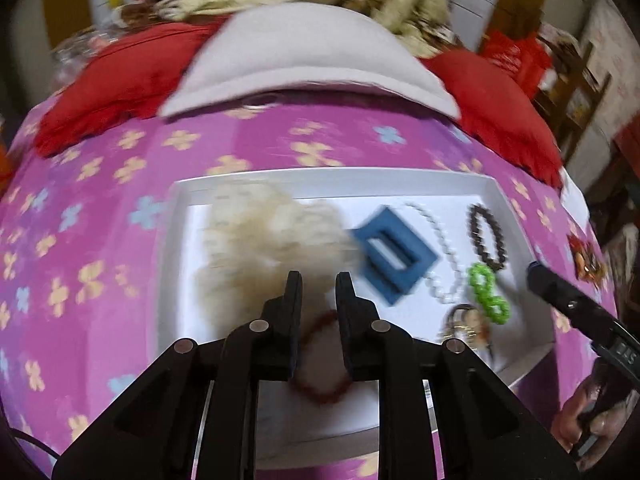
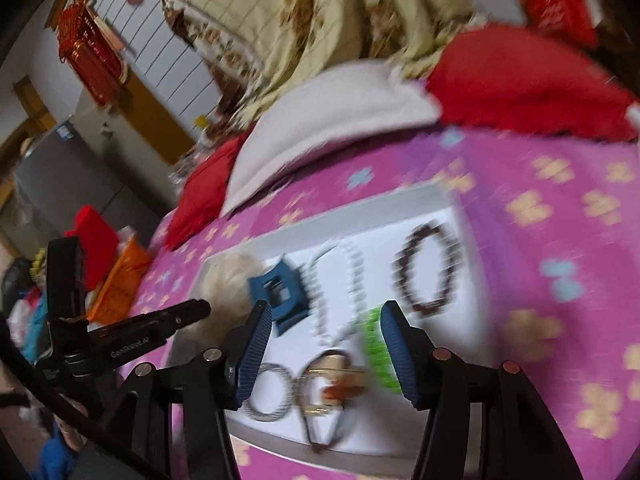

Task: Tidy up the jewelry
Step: 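Grasp the blue fuzzy hair tie with the left tool while the right tool grasps the blue claw clip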

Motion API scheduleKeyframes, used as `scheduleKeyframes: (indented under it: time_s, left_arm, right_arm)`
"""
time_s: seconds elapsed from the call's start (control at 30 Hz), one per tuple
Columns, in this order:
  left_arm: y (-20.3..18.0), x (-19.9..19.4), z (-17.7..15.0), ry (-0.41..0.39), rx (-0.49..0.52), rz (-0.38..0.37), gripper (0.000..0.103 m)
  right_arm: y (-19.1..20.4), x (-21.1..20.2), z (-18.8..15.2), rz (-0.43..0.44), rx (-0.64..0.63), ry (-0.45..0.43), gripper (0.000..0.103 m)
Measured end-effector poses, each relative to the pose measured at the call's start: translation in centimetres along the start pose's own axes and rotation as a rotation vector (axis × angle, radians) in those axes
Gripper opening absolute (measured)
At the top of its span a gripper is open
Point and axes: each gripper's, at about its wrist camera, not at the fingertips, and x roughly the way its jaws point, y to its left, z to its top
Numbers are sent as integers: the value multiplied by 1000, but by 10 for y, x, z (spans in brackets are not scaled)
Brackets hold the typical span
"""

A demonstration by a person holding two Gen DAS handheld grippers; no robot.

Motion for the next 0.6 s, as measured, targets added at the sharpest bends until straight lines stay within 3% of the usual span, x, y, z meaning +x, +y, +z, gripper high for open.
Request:
scheduleKeyframes:
  time_s: [0.1, 0.43, 0.6]
  left_arm:
    - [20, -4, -11, -14, -32, 32, 18]
    - [24, 4, -32, 11, 35, 31, 47]
    - [23, 13, -41, 70, 46, 97, 48]
  right_arm:
    - [16, 26, 12, -44, -81, 25, 54]
    - [28, 80, 11, -87, -155, 147, 49]
    - [31, 81, 9, -71, -158, 138, 20]
